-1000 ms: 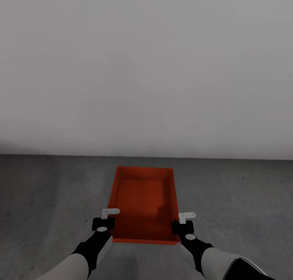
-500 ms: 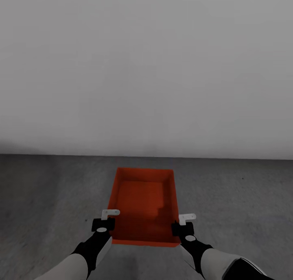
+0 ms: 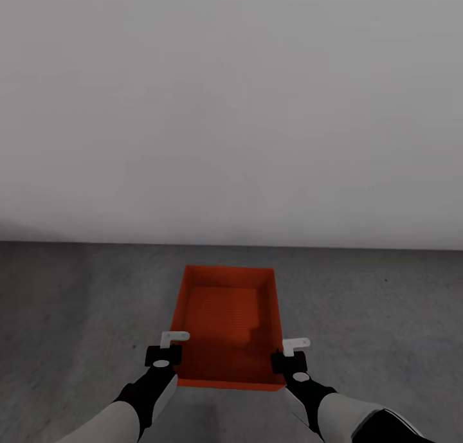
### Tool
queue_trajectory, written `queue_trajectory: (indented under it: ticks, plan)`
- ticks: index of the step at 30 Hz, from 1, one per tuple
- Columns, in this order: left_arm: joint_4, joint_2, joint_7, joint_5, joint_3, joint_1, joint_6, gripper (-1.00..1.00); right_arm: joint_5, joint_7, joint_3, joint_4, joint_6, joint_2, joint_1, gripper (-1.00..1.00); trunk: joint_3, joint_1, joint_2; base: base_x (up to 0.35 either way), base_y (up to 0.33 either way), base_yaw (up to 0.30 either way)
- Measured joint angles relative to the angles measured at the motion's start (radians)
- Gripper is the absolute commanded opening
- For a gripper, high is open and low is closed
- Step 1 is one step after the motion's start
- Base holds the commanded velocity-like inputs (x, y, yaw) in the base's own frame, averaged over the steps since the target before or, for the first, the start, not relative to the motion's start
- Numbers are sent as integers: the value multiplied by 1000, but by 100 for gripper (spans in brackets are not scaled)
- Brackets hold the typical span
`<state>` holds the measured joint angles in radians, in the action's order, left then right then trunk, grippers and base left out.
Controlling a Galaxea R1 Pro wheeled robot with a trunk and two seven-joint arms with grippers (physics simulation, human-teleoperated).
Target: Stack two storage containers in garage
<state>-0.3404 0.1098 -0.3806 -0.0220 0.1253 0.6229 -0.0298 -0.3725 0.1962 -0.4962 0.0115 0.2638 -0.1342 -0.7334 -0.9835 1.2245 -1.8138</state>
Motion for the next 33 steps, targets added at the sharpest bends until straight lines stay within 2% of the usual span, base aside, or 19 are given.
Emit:
queue_trajectory:
  ticks: [2, 3, 4, 14, 33]
  plan:
    - [0, 0, 0, 1, -1, 0, 0, -100, 10, 0, 10, 0, 0, 0, 0, -100, -6, 8, -14, 0, 0, 0]
    - [0, -2, -1, -10, 2, -1, 0, -100, -171, 0, -171, -6, -10, -1, 0, -100, -9, 11, -21, 0, 0, 0]
    - [0, -2, -1, -9, 3, -1, -1, -100, -179, 0, -178, -1, -6, -2, 0, -100, -13, 15, -28, 0, 0, 0]
    - [0, -2, -1, -7, 3, -1, 0, -100, -178, 0, -175, 2, -1, -3, 0, -100, -46, 54, -98, 0, 0, 0]
    - [-1, -1, -1, -6, 3, -1, 0, -100, -178, -1, -174, 2, 0, -3, 0, -100, -131, 127, -231, 0, 0, 0]
